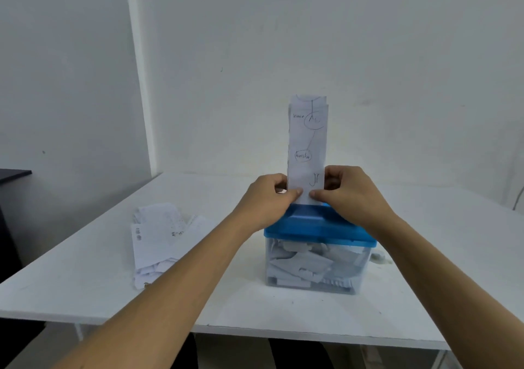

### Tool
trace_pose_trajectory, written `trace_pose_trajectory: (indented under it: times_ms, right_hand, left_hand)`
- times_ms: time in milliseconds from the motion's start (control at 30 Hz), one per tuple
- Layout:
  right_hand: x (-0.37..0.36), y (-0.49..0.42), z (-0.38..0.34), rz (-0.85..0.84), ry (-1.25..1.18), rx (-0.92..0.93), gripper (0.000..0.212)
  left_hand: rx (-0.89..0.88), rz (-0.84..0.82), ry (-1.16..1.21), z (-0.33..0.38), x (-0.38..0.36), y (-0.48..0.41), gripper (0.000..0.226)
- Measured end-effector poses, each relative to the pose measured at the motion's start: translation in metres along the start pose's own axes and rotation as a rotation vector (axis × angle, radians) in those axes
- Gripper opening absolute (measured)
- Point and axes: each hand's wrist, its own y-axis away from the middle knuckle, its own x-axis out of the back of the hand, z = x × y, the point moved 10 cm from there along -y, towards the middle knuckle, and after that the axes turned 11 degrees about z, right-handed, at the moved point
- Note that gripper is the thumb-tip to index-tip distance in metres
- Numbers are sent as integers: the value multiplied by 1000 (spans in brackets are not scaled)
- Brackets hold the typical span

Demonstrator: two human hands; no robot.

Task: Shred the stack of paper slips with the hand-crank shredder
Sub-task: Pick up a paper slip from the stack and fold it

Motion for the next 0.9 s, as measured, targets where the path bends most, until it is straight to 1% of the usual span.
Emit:
trace_pose_trajectory:
  times_ms: [100, 167, 267, 367, 433, 533, 633, 733, 767, 867, 900]
  right_hand:
    - [1, -1, -3, -24, 82, 20, 24]
    - [17, -2, -5, 46, 115, 46, 28]
    - [50, 5, 4, 166, 130, 59, 28]
    - [67, 19, 35, 171, 155, -9, 23]
    - [72, 27, 58, 155, 194, -59, 23]
    - [72, 41, 82, 101, 184, -103, 38]
    - [64, 56, 86, 14, 199, -81, 53]
    - [38, 76, 86, -125, 288, -29, 53]
    - [31, 82, 86, -143, 302, -10, 52]
    - [14, 98, 94, -146, 293, -3, 62]
    - [12, 101, 96, -138, 323, -4, 62]
  left_hand:
    - [-21, 11, -16, 0, -6, 3, 36]
    - [-53, 32, -13, 3, -5, 3, 36]
    - [-91, 28, -28, 4, -5, 2, 31]
    - [-79, 21, -47, -2, -8, 1, 23]
    - [-76, 10, -45, -4, -11, 3, 24]
    - [-73, 20, -33, -4, -12, 3, 26]
    - [-57, 27, -28, -7, -13, 3, 27]
    - [-53, 38, -29, -8, -13, 4, 27]
    - [-53, 43, -33, -8, -13, 4, 27]
    - [-53, 59, -29, -8, -11, 4, 23]
    - [-52, 62, -25, -8, -11, 4, 22]
